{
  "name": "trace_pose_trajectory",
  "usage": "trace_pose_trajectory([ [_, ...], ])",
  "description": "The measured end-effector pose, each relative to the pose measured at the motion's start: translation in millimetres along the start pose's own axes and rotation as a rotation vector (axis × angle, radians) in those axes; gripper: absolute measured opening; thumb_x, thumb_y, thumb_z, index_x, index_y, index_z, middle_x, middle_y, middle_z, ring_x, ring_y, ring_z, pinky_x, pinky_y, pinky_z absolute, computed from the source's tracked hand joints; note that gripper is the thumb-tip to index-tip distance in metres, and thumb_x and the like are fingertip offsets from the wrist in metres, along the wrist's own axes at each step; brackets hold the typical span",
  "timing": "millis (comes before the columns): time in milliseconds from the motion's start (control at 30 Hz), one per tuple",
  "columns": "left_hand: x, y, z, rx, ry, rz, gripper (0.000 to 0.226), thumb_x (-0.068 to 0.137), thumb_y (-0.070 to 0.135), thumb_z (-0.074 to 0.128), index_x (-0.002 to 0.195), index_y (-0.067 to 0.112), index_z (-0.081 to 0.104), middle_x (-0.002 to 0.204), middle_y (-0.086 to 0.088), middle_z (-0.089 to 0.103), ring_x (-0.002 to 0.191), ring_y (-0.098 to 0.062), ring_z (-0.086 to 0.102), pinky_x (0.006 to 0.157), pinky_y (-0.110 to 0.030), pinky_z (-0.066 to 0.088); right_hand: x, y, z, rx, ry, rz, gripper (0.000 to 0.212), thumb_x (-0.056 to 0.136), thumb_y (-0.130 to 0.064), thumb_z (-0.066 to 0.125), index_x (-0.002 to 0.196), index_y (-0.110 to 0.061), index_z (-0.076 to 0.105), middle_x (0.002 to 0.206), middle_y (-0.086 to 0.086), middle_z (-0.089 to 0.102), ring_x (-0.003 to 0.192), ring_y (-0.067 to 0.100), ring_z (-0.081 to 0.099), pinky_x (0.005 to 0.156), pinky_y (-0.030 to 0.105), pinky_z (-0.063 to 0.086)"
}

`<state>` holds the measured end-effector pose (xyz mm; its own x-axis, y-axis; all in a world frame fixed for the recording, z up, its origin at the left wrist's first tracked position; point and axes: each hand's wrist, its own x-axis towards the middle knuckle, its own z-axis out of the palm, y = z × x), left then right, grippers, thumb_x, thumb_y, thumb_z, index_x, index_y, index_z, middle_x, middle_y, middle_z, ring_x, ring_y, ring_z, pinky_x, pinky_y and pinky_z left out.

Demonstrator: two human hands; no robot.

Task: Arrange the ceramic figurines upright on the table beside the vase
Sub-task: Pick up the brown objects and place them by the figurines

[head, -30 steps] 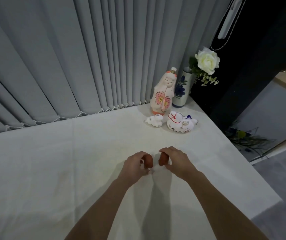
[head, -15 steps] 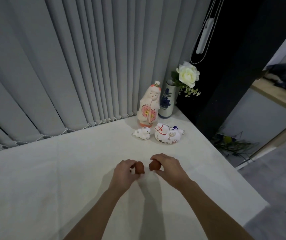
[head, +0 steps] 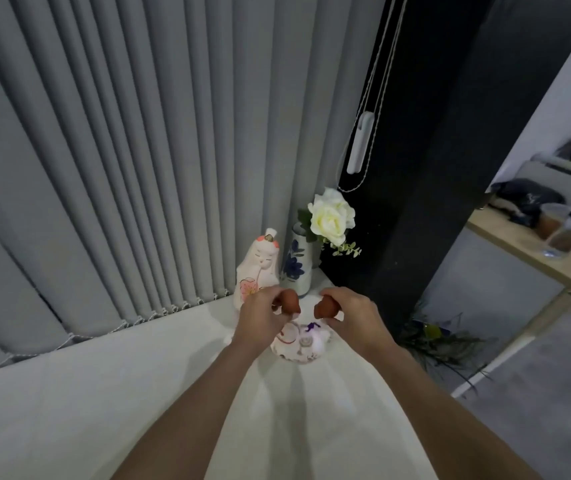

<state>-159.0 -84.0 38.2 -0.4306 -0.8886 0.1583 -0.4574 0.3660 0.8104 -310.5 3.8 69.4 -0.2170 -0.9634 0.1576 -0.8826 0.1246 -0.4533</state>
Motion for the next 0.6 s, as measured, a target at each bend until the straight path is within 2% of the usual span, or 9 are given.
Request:
trace_pose_trajectory([
  [100,28.6,0.2,19.9,0.025,-0.035,0.008,0.032,0.071,0.014,0.08,0.1,0.01,0.067,0.093,-0.006,0.072,0.085,-0.022,0.064,0.079,-0.032,0.053,24.5,22.5,0.2,-0.005,-0.003,0.026,0.039,0.081,-0.01,0.07,0.117,-0.016,0.061,0.116,0.005,0.064,0.103,0.022,0.062,0.091,0.035,0.05],
  [233,63.2,-7.6,47.2,0.138,-0.122,0.0,0.037,0.072,0.021,0.079,0.104,0.016,0.061,0.097,-0.006,0.071,0.086,-0.021,0.065,0.077,-0.031,0.053,48.6,54.0,13.7,-0.019,-0.041,0.069,0.041,0.081,-0.01,0.069,0.12,-0.017,0.058,0.115,0.006,0.064,0.103,0.024,0.062,0.091,0.036,0.05],
  [367,87.9,-19.0,72.4,0.268,-0.244,0.009,0.037,0.074,0.017,0.077,0.107,0.013,0.06,0.108,-0.01,0.07,0.1,-0.027,0.064,0.089,-0.039,0.054,64.8,82.3,33.9,-0.021,-0.088,0.124,0.035,0.081,-0.009,0.067,0.114,-0.015,0.06,0.112,0.006,0.065,0.101,0.023,0.062,0.088,0.032,0.048],
  [467,102.8,-29.6,86.8,0.355,-0.339,-0.019,0.038,0.076,0.017,0.074,0.109,0.009,0.056,0.11,-0.013,0.068,0.103,-0.03,0.062,0.09,-0.04,0.053,74.7,97.8,50.3,-0.032,-0.142,0.15,0.04,0.082,-0.012,0.066,0.12,-0.017,0.056,0.117,0.005,0.064,0.108,0.024,0.059,0.092,0.033,0.046],
  [600,116.9,-42.0,97.1,0.339,-0.385,-0.069,0.037,0.076,0.01,0.071,0.109,0.008,0.057,0.113,-0.015,0.065,0.105,-0.03,0.06,0.091,-0.038,0.052,84.3,110.6,65.8,-0.029,-0.185,0.188,0.045,0.081,-0.012,0.067,0.124,-0.02,0.054,0.12,0.003,0.063,0.111,0.022,0.059,0.095,0.031,0.045],
])
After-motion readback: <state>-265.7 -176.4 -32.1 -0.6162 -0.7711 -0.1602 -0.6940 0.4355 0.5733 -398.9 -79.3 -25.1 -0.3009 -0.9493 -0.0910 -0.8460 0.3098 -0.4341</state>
